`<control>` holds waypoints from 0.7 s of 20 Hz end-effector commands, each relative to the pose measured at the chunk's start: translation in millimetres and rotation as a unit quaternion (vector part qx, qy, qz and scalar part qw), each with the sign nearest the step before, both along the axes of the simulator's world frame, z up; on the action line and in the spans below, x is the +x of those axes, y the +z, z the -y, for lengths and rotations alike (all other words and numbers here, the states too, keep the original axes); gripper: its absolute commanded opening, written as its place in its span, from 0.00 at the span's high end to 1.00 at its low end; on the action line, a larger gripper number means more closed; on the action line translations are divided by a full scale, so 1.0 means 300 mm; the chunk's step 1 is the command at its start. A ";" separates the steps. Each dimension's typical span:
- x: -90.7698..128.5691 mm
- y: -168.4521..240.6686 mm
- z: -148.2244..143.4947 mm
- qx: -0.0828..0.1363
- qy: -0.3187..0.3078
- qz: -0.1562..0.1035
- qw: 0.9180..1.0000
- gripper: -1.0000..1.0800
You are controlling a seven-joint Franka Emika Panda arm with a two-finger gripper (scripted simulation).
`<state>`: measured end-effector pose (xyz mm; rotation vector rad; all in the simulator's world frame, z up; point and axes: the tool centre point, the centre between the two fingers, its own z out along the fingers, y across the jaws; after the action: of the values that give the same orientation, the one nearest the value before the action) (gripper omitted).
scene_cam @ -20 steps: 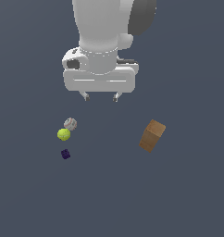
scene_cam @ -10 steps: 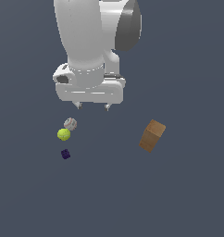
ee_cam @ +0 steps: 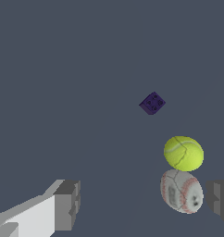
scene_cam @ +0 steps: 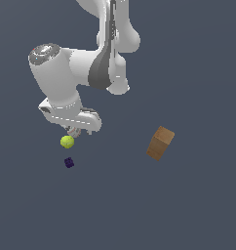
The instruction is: Pick up a designated object from a clutter of objects.
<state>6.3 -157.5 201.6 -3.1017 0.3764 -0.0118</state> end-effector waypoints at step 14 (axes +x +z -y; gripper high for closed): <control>-0.150 -0.358 0.348 -0.007 -0.107 -0.005 0.994 0.04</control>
<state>-36.5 -258.0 98.6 -3.0604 0.6965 0.0011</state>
